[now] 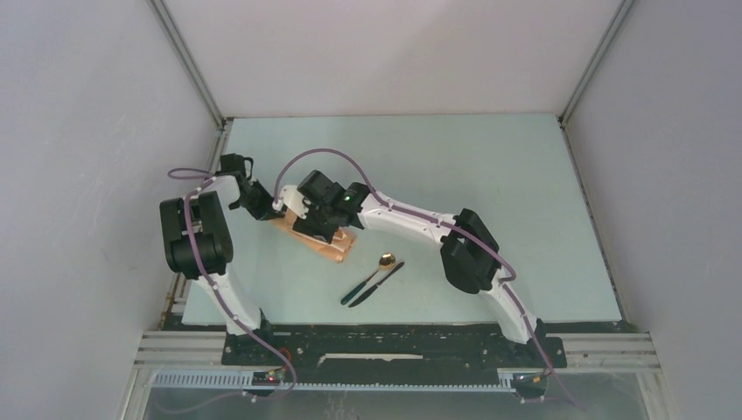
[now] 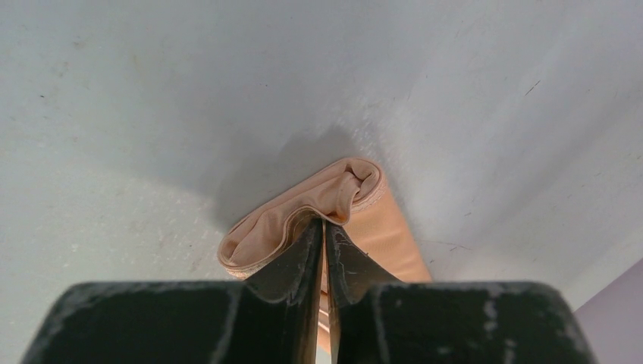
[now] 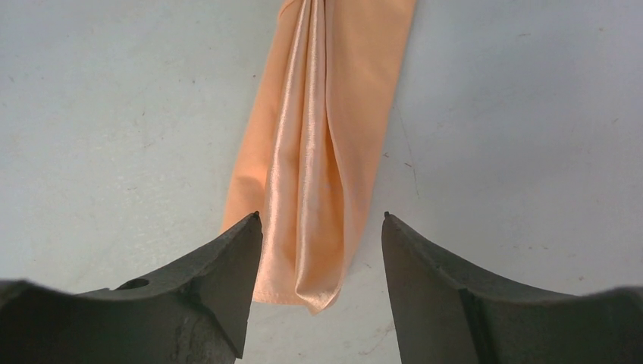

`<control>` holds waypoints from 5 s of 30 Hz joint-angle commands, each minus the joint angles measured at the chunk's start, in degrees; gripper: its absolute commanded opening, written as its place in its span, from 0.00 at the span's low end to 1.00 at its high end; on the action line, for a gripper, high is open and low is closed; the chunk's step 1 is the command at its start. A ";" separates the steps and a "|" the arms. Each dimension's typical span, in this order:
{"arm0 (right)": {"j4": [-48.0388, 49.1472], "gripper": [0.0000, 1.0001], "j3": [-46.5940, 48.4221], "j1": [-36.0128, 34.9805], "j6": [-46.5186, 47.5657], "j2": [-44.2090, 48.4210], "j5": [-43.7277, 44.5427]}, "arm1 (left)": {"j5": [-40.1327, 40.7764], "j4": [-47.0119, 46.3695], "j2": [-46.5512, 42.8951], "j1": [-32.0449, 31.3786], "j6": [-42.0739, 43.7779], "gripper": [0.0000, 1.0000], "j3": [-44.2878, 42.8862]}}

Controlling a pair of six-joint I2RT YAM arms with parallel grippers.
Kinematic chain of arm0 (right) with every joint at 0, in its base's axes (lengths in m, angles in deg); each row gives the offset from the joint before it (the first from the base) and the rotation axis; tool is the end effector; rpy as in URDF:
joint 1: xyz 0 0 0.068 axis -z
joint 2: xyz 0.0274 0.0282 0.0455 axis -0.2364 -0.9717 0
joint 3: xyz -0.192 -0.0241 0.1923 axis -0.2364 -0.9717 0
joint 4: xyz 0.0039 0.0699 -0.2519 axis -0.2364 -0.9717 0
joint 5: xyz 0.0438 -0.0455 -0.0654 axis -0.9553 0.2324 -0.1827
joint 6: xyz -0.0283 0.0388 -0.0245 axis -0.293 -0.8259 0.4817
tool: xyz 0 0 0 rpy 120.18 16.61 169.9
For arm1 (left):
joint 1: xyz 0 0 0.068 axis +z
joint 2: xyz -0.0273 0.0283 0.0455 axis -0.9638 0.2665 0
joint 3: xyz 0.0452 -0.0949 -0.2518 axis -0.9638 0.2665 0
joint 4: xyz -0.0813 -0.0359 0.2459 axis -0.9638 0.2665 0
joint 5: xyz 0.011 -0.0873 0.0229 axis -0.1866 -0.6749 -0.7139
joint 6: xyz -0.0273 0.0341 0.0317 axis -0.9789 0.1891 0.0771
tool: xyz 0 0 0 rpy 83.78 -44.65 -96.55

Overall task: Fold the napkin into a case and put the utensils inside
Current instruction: Smooth out the smaller rectangle-folded napkin at the center of the board.

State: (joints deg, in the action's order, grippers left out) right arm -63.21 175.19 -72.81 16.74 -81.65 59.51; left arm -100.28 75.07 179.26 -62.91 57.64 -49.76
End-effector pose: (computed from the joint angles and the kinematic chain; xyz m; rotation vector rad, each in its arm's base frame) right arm 0.2598 0.4363 0.2403 -1.6292 1.8315 0.3010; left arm 0.3551 0.0626 0.1523 -0.9630 2.6211 -0.4916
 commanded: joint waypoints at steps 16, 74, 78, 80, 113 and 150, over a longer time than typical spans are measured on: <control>-1.02 0.44 3.82 -0.54 2.35 -6.21 4.51 | 1.39 1.28 2.18 -0.34 1.97 0.15 -0.23; -4.67 0.00 9.31 -1.73 -1.77 -7.83 4.36 | 1.39 1.42 -1.58 -0.30 1.82 0.27 0.30; -5.98 0.00 9.84 -1.74 -4.65 -7.14 3.60 | 1.10 0.82 -8.13 -0.13 -0.75 0.36 2.94; -5.98 0.00 9.62 -1.62 -5.45 -7.20 3.30 | 1.90 -0.77 -14.34 -0.05 -2.79 0.39 7.02; -7.16 0.00 9.10 -0.10 -18.50 -5.20 -5.17 | -4.42 -25.38 -25.22 -13.48 -22.82 0.14 40.88; 4.29 0.06 -0.81 3.59 -35.33 -8.75 -14.02 | -0.65 -15.88 -33.37 -13.36 -20.39 0.25 39.90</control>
State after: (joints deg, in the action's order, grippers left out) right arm -62.05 175.58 -69.62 -16.33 -90.55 48.04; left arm -104.69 52.75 149.66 -76.04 34.93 -9.32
